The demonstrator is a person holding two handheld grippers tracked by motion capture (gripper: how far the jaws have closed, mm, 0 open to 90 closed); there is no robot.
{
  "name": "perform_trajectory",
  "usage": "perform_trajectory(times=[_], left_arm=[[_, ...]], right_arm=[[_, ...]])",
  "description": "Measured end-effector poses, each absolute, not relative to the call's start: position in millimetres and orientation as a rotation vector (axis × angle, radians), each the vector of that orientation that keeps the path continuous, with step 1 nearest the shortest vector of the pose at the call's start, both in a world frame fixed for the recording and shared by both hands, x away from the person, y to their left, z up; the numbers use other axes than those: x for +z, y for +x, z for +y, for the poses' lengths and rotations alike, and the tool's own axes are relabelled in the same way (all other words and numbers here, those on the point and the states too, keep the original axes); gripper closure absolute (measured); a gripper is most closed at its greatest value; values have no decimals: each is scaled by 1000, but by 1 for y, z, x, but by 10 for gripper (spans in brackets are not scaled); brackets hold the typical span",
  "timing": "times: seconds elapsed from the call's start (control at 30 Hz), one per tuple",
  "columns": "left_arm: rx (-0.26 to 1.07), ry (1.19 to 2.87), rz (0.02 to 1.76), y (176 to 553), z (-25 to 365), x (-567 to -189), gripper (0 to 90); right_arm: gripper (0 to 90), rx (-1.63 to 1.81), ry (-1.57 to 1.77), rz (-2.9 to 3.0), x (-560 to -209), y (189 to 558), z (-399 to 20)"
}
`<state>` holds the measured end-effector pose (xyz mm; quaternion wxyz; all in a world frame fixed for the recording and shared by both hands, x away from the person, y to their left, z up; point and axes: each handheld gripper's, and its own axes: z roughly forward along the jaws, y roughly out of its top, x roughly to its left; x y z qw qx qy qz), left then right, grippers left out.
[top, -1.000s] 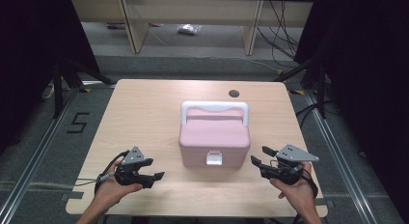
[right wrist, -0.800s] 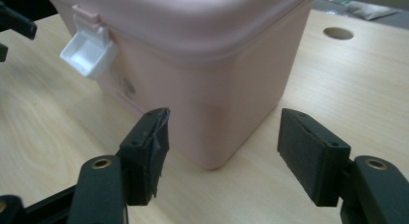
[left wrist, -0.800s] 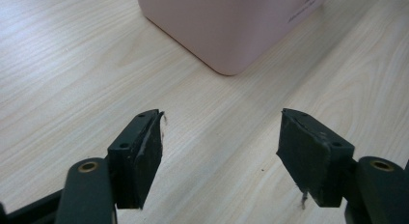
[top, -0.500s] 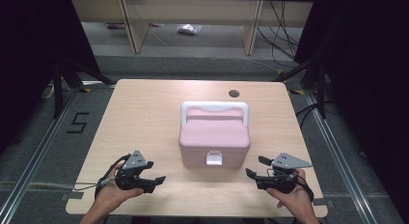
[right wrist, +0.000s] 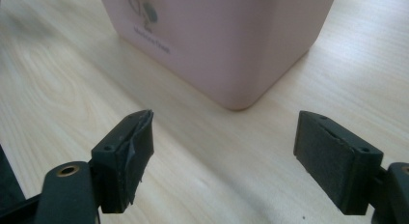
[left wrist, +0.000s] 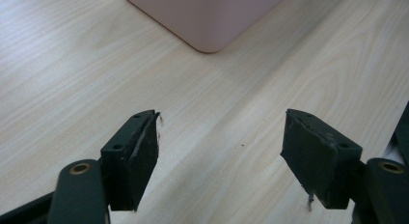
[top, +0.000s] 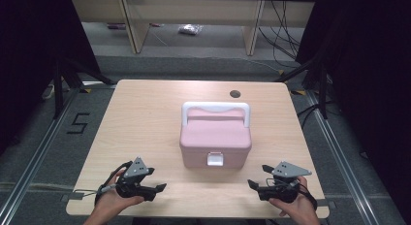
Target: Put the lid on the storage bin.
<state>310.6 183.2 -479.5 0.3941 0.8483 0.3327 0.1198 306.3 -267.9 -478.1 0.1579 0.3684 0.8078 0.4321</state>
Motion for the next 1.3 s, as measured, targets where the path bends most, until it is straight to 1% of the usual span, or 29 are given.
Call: perform_trajectory(times=[0.13,0.17,0.23,0.27,0.3,0.33,0.37,0.43,0.53,0.57,0.6,0.63,0.7,0.87,1.03,1.07,1.3], left_arm=[[293,2147,846,307,182,-482,280],[310,2172,835,308,184,-481,279],[308,2165,838,306,183,-482,279],[300,2171,832,306,183,-483,278],[299,2166,834,305,183,-483,277],[305,2169,833,305,183,-484,277],[299,2171,832,305,182,-485,275],[303,2173,829,305,182,-486,271],[320,2207,814,305,182,-486,268],[314,2200,813,303,182,-486,267],[329,2206,816,303,182,-486,266],[316,2187,824,302,181,-487,264],[330,2216,810,302,182,-488,258],[349,2235,792,299,179,-490,249],[344,2252,783,298,177,-492,246],[326,2236,786,297,176,-493,246],[347,2249,790,299,178,-494,246]], right_arm=[[229,1204,1045,2349,-482,304,-268],[229,1203,1031,2380,-482,304,-269],[228,1184,1075,2365,-483,299,-268],[226,1170,1026,2367,-484,301,-270],[223,1161,1080,2361,-484,297,-269],[221,1160,1040,2369,-485,298,-270],[214,1154,1105,2380,-486,295,-269],[198,1131,1042,2396,-489,296,-270],[192,1088,1066,2441,-494,291,-267],[191,1085,1092,2446,-494,289,-265],[189,1081,1030,2449,-496,290,-266],[189,1074,1081,2460,-495,287,-265],[189,1079,1022,2472,-497,288,-266],[189,1069,1020,2459,-499,286,-266],[188,1085,1024,2464,-498,286,-266],[188,1084,1018,2467,-498,286,-266],[188,1074,1016,2464,-498,286,-265]])
